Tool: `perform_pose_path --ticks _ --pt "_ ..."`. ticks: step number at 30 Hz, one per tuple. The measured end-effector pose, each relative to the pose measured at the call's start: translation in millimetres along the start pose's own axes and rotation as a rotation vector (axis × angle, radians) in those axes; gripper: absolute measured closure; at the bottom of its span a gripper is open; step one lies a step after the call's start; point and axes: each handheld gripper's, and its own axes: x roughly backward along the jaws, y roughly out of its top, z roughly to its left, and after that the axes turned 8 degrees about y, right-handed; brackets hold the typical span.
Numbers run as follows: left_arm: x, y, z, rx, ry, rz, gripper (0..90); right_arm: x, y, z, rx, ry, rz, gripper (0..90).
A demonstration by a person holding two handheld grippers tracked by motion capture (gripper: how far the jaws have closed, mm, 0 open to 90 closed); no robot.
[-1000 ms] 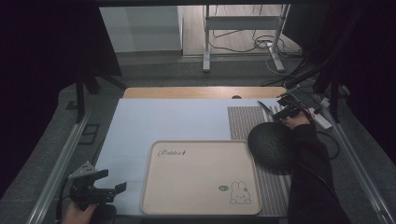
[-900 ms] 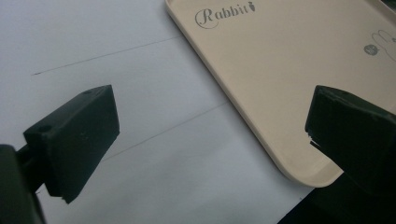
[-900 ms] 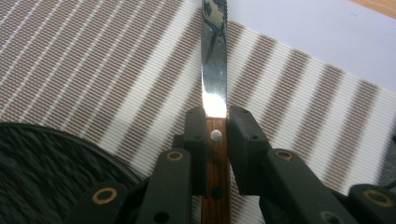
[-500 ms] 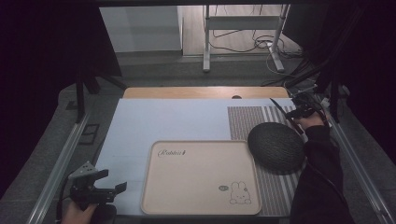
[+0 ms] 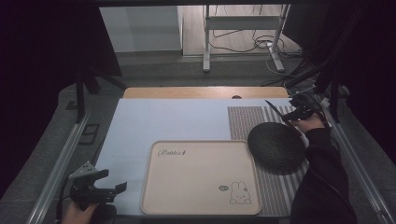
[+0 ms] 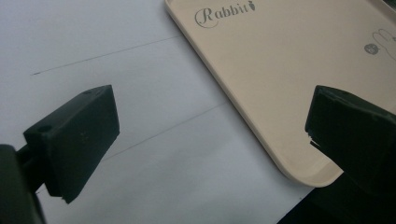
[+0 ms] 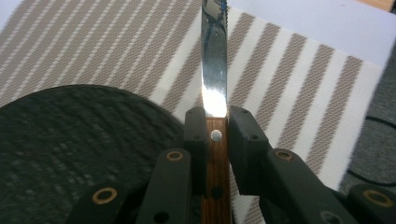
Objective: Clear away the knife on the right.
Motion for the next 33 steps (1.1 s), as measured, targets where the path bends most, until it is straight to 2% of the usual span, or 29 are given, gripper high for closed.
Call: perform_pose_path --ticks 18,26,33 --pt "0.1 0.0 0.4 0.003 -0.004 -0.002 2.5 -1.3 -11.9 44.8 0.031 0.058 0.009 77.5" --pt "0.0 0.1 0.2 0.001 -0.003 -0.002 2.5 -2.3 -21.6 72.2 0.087 0.090 0.023 77.5" --pt "0.1 0.2 0.1 -0.003 -0.003 -0.001 2.5 -3.0 -28.6 92.1 0.084 0.116 0.019 77.5"
